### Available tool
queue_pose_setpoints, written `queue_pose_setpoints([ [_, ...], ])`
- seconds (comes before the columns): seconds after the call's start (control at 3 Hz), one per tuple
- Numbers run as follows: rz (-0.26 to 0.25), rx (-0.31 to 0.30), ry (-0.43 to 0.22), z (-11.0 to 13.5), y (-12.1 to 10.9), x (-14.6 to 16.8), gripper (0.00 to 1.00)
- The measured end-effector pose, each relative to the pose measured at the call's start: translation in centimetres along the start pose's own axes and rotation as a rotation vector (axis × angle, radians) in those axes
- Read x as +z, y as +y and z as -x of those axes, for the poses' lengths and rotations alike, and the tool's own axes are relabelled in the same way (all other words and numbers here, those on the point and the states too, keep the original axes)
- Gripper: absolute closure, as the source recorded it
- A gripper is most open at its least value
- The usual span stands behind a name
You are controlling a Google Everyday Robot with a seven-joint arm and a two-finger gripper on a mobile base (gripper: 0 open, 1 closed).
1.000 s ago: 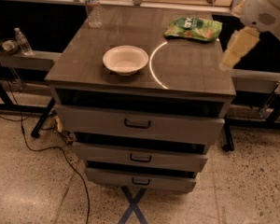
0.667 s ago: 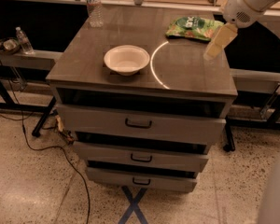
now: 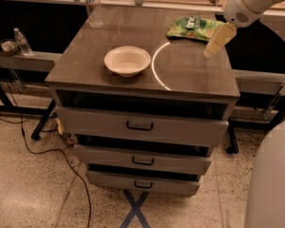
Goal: Move green rice chip bag near paper bowl
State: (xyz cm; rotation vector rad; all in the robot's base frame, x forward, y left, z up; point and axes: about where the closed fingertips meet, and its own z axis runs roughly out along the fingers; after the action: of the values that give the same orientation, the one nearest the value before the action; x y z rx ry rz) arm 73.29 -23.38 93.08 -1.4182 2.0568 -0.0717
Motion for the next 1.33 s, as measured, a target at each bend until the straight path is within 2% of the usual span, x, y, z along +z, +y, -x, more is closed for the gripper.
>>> queue_pose_setpoints([
  [0.33, -0.040, 0.075, -0.031, -0.2, -1.1, 0.9, 0.00],
  [1.0, -0.196, 0.299, -0.154, -1.9, -6.1, 3.7, 0.00],
  [1.33, -0.242, 0.399, -0.223, -2.9, -8.6, 5.5, 0.00],
])
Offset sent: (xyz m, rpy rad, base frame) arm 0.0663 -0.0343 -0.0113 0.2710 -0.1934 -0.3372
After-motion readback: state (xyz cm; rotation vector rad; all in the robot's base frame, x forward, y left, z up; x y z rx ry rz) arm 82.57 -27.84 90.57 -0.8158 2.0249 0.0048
